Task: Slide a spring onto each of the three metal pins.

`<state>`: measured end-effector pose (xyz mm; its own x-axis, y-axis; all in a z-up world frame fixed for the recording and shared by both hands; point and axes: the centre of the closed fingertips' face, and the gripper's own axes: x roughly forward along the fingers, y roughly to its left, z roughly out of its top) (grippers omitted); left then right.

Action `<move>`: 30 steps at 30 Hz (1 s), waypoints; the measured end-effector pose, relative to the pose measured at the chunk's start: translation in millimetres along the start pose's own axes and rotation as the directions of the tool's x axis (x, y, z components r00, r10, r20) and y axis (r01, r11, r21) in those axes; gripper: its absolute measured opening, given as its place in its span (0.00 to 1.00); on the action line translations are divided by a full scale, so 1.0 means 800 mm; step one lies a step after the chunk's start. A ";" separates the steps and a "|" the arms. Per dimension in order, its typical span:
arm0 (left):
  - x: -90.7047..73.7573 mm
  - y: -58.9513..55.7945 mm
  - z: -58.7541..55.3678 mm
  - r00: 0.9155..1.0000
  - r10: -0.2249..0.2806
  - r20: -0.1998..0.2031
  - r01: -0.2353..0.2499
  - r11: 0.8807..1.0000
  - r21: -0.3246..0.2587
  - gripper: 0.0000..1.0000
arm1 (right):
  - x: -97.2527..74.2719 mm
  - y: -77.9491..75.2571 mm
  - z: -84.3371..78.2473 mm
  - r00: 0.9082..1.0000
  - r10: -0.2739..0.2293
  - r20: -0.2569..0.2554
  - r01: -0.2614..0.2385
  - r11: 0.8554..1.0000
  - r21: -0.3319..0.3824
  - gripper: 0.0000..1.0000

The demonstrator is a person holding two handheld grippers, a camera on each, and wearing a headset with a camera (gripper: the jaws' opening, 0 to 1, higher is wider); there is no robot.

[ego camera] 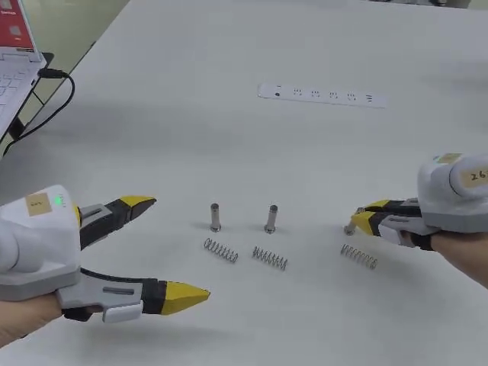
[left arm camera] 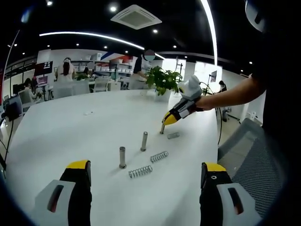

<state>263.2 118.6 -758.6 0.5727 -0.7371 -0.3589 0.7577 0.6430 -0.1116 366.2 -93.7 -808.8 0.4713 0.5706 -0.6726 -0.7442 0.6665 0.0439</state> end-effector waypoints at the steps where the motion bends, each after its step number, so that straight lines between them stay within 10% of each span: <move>1: 0.000 0.000 0.000 1.000 0.001 0.000 -0.001 1.000 0.002 0.95 | 0.000 0.000 0.000 1.000 0.000 -0.002 0.000 1.000 0.003 0.06; 30: -0.003 -0.002 0.018 0.999 0.000 0.045 0.000 1.000 0.014 0.98 | -0.024 0.007 0.023 0.994 0.011 0.105 -0.015 0.999 0.037 0.32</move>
<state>265.0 116.5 -744.0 0.5860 -0.7460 -0.3163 0.7617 0.6403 -0.0989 361.8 -92.2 -782.4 0.5097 0.6253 -0.5910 -0.7333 0.6750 0.0818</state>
